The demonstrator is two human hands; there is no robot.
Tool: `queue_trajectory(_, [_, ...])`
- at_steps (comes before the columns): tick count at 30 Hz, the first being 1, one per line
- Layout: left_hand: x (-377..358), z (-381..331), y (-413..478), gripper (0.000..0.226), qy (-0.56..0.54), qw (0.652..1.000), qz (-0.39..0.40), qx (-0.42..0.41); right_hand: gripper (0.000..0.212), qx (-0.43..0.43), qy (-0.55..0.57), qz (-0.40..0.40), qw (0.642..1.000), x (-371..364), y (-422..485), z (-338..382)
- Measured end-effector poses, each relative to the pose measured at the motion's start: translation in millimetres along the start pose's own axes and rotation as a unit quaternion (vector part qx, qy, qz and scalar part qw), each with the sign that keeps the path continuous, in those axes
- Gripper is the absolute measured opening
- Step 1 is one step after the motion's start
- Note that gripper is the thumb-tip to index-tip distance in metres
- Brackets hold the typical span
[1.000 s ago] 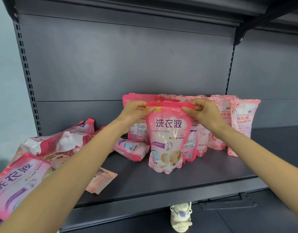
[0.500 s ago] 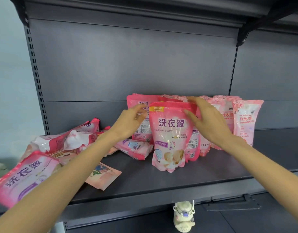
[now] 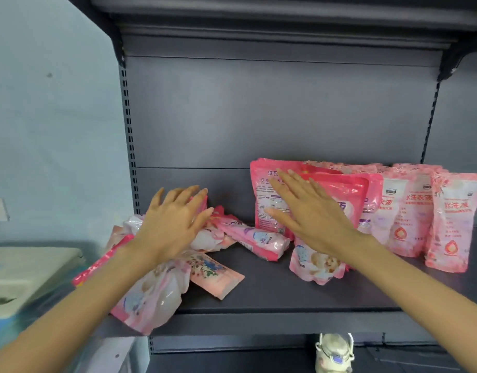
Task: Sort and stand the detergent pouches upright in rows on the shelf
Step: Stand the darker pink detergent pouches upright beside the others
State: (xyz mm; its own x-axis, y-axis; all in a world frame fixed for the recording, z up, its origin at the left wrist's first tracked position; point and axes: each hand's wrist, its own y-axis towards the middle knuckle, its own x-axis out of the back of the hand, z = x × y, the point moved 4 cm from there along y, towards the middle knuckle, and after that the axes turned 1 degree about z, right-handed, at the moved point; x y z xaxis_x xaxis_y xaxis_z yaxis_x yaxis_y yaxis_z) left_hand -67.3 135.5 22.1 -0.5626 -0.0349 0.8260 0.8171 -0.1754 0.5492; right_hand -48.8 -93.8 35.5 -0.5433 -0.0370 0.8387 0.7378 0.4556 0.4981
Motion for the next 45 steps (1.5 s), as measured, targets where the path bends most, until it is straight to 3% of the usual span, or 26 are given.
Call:
queue_trajectory(5, [-2, 44, -29, 0.086, 0.016, 0.999, 0.026, 0.04, 0.08, 0.019, 0.036, 0.024, 0.999, -7, 17, 36])
queue_trajectory(11, [-7, 90, -64, 0.09, 0.004, 0.99, 0.067, 0.122, 0.069, 0.031, 0.054, 0.089, 0.994, -30, 31, 61])
queue_trajectory(17, [-39, 130, -92, 0.053, -0.013, 0.95, 0.221, 0.22, 0.069, 0.034, 0.097, 0.156, 0.982, -67, 55, 70])
queue_trajectory(21, [-58, 152, -99, 0.055, -0.095, 0.916, 0.256, 0.293, 0.067, 0.006, 0.124, 0.206, 0.971, -98, 78, 60])
queue_trajectory(23, [-58, 153, -93, 0.061, -0.109, 0.916, 0.245, 0.298, 0.066, -0.001, 0.132, 0.213, 0.968, -110, 84, 55])
queue_trajectory(28, [-38, 129, -51, 0.056, -0.086, 0.958, 0.147, 0.233, 0.057, -0.022, 0.184, 0.203, 0.961, -131, 93, 52])
queue_trajectory(34, [-45, 89, 27, 0.046, -0.074, 0.992, 0.082, 0.059, 0.034, -0.037, 0.126, 0.061, 0.989, -135, 103, 61])
queue_trajectory(39, [-74, 72, 89, 0.048, -0.084, 0.987, 0.118, -0.073, 0.028, -0.067, 0.151, -0.009, 0.986, -133, 103, 56])
queue_trajectory(45, [-105, 68, 145, 0.068, -0.18, 0.961, 0.164, -0.135, 0.01, -0.176, 0.231, -0.078, 0.954, -120, 107, 33])
